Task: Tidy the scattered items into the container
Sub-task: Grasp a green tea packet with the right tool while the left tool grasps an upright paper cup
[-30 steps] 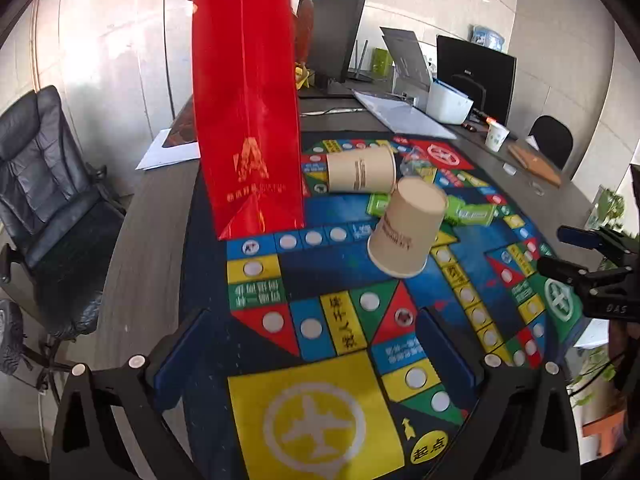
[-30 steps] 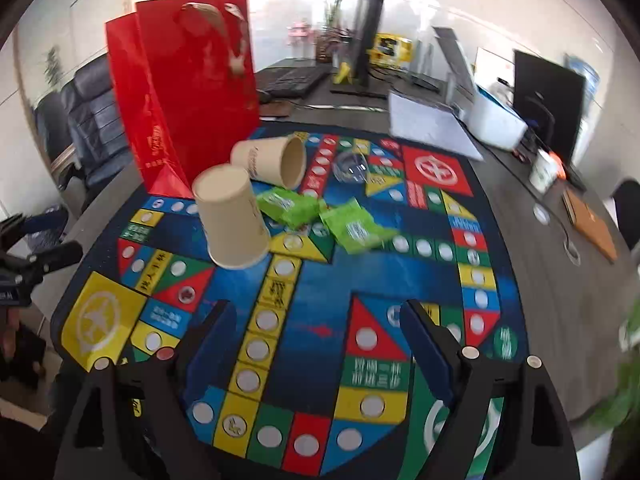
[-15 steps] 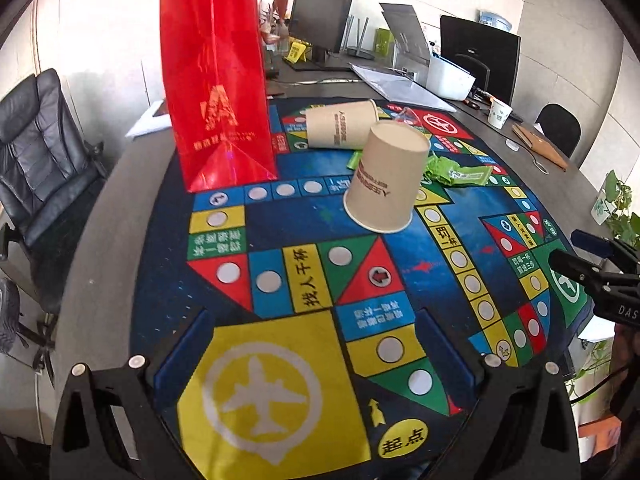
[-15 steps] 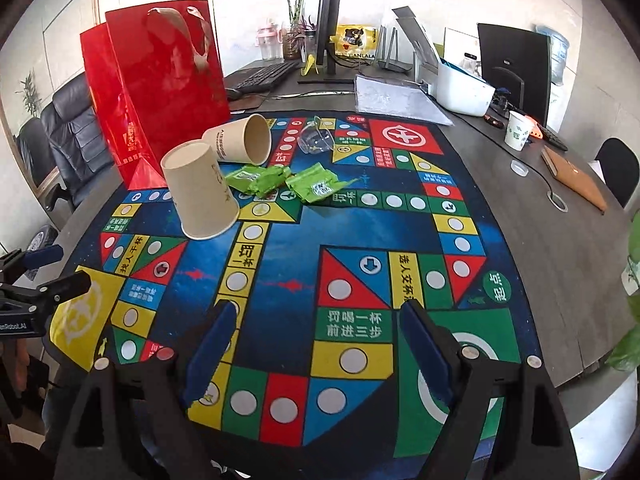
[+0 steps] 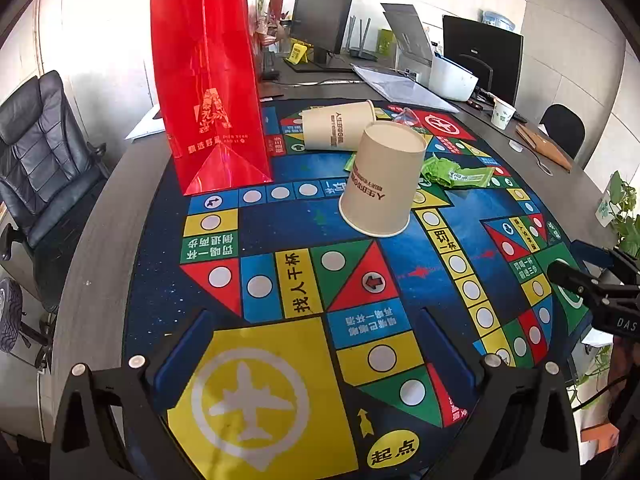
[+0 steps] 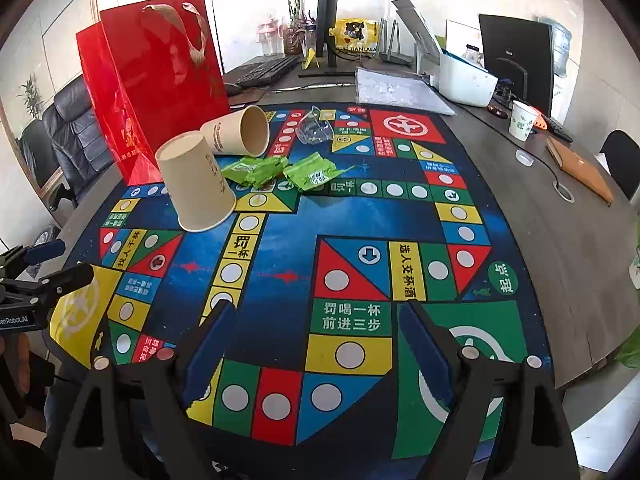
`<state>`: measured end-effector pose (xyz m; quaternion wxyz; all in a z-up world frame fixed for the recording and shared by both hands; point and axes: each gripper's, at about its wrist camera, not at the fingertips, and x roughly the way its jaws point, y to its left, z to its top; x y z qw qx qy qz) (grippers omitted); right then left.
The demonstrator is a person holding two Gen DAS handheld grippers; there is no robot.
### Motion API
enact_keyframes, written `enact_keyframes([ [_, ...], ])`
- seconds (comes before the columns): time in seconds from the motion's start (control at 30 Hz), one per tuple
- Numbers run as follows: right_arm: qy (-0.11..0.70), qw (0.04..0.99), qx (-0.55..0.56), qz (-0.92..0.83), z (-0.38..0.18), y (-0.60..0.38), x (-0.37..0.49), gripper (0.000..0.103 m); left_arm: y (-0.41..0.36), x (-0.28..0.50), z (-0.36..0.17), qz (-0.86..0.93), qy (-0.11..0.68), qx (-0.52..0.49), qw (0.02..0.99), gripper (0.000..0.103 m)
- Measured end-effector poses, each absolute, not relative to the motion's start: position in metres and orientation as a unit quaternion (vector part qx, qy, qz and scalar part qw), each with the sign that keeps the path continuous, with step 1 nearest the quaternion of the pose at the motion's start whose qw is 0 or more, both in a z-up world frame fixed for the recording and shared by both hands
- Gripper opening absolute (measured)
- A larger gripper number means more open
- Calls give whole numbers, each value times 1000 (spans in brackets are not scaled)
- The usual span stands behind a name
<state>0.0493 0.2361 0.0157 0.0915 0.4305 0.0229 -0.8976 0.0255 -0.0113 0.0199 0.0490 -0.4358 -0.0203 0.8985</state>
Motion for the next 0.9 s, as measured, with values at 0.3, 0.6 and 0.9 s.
enact_keyframes([
  [0.3, 40, 105, 431, -895, 11, 233, 34, 88, -3, 13, 22, 900, -21, -433, 58, 103],
  [0.6, 56, 111, 434, -892, 5, 233, -8, 88, 21, -22, 11, 898, 6, -434, 69, 103],
  [0.9, 68, 109, 447, -885, -12, 237, -61, 88, 26, -59, -9, 889, -14, -453, 62, 103],
])
